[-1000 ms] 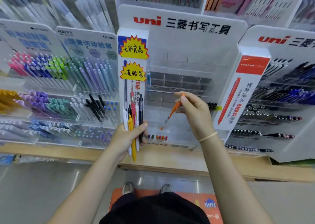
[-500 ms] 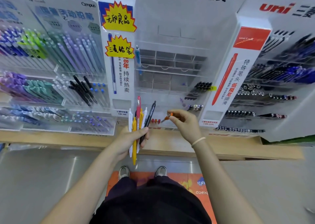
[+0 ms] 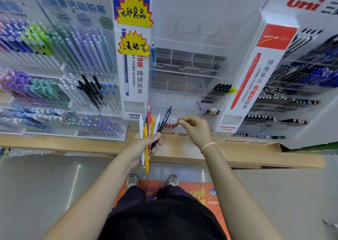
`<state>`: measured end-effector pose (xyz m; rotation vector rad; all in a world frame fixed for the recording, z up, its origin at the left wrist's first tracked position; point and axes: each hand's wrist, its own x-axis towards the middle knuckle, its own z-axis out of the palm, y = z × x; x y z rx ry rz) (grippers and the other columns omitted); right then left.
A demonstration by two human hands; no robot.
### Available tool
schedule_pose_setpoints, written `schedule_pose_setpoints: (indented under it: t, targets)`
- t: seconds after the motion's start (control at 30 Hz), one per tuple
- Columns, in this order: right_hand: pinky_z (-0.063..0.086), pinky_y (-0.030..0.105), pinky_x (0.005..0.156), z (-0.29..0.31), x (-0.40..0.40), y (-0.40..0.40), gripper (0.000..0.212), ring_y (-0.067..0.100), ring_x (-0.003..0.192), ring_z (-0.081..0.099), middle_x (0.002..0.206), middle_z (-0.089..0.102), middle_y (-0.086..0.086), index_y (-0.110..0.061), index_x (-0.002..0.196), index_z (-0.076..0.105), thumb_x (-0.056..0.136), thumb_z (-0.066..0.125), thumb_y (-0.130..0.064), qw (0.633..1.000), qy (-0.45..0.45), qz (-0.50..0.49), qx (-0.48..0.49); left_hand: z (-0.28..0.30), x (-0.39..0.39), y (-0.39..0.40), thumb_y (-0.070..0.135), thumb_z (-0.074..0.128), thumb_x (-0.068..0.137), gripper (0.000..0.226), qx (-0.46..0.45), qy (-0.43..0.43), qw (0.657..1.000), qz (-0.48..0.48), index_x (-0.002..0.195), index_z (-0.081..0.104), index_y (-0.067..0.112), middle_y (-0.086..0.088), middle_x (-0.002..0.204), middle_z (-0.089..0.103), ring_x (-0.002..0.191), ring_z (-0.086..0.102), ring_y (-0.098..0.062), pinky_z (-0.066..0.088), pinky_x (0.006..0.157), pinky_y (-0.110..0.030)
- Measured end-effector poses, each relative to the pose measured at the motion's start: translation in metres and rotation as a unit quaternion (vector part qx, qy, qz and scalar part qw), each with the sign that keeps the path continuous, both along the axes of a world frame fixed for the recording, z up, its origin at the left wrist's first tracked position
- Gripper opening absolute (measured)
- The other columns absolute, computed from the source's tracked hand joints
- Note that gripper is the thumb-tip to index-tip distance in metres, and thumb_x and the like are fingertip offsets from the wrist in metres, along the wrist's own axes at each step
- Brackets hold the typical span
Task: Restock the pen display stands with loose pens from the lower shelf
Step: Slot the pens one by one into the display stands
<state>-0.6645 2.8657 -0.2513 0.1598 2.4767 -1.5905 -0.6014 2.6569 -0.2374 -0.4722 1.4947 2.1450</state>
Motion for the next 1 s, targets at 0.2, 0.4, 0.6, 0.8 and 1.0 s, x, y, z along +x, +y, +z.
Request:
schedule_pose_setpoints:
  t: [0.2, 0.4, 0.6, 0.8, 1.0]
  targets:
    - [0.048, 0.013, 0.074, -0.007, 0.002, -0.006, 0.004, 0.011, 0.087, 0.066, 0.088, 0.073, -0.002, -0.011, 0.091, 0.074, 0.09, 0.071, -0.014, 0.999, -0.036, 0.003, 0.028, -0.008, 0.001, -0.001, 0.029, 0.072, 0.082, 0.019, 0.007, -0.013, 1.0, 0.007, 0.083, 0.069, 0.01, -0.019, 0.082, 0.057, 0.049, 0.048, -0.017, 0.039, 0.048, -0.025]
    - [0.042, 0.002, 0.065, -0.003, -0.007, -0.007, 0.009, 0.009, 0.084, 0.06, 0.093, 0.073, 0.004, -0.007, 0.096, 0.074, 0.091, 0.069, -0.014, 0.995, -0.041, 0.042, 0.084, -0.011, -0.001, -0.002, 0.032, 0.073, 0.081, 0.017, -0.001, -0.013, 1.0, -0.006, 0.08, 0.076, 0.016, -0.024, 0.085, 0.06, 0.055, 0.051, -0.021, 0.04, 0.05, -0.029]
    - [0.047, 0.017, 0.081, 0.014, -0.002, -0.006, 0.012, 0.005, 0.085, 0.062, 0.091, 0.073, -0.004, -0.012, 0.096, 0.077, 0.093, 0.068, -0.019, 0.989, 0.026, 0.031, 0.141, -0.002, -0.004, -0.004, 0.024, 0.07, 0.083, 0.031, 0.015, -0.009, 0.999, -0.045, 0.106, 0.066, 0.003, -0.014, 0.088, 0.071, 0.058, 0.059, -0.021, 0.047, 0.052, -0.029]
    - [0.055, 0.035, 0.088, 0.063, 0.003, -0.02, 0.033, 0.023, 0.095, 0.068, 0.106, 0.074, 0.012, -0.007, 0.114, 0.07, 0.104, 0.048, -0.029, 0.949, -0.128, -0.027, -0.287, 0.021, -0.014, -0.008, 0.017, 0.073, 0.088, 0.02, 0.05, -0.03, 0.984, -0.17, 0.106, 0.072, 0.009, -0.016, 0.087, 0.071, 0.056, 0.062, -0.021, 0.055, 0.056, -0.028]
    - [0.055, 0.039, 0.093, 0.082, 0.0, -0.025, 0.025, 0.027, 0.102, 0.069, 0.111, 0.073, 0.015, -0.002, 0.113, 0.068, 0.1, 0.054, -0.018, 0.937, -0.131, 0.025, -0.323, 0.034, -0.024, 0.0, 0.019, 0.068, 0.086, 0.031, 0.041, -0.006, 0.968, -0.246, 0.111, 0.066, 0.002, -0.018, 0.087, 0.071, 0.059, 0.067, -0.022, 0.058, 0.059, -0.031]
